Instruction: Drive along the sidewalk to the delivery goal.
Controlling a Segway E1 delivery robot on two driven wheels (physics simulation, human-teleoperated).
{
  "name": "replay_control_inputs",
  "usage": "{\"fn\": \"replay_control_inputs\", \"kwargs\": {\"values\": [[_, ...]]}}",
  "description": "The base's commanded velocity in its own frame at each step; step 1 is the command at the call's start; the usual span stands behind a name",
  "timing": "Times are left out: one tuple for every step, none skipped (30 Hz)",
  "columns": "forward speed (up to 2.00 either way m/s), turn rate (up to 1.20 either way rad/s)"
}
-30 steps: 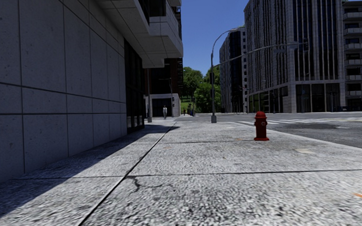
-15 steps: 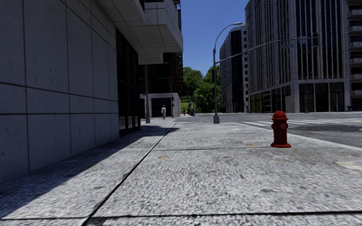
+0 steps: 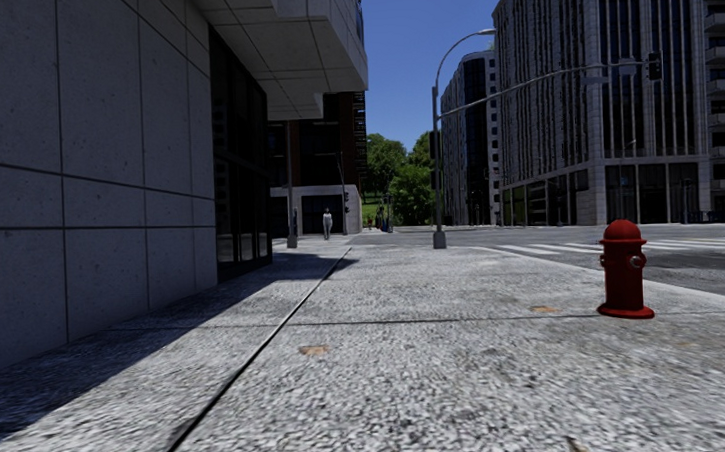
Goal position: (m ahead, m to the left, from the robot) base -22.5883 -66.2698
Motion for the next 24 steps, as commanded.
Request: {"fn": "replay_control_inputs", "kwargs": {"values": [[1.96,0.00],[1.96,0.00],[1.96,0.00],[1.96,0.00],[1.96,0.00],[1.96,0.00],[1.96,0.00],[1.96,0.00],[1.96,0.00],[1.96,0.00],[1.96,0.00],[1.96,0.00],[1.96,0.00],[1.96,0.00],[1.96,0.00],[1.96,0.00],[1.96,0.00],[1.96,0.00],[1.96,0.00],[1.96,0.00],[1.96,0.00],[1.96,0.00],[1.96,0.00],[1.96,0.00]]}}
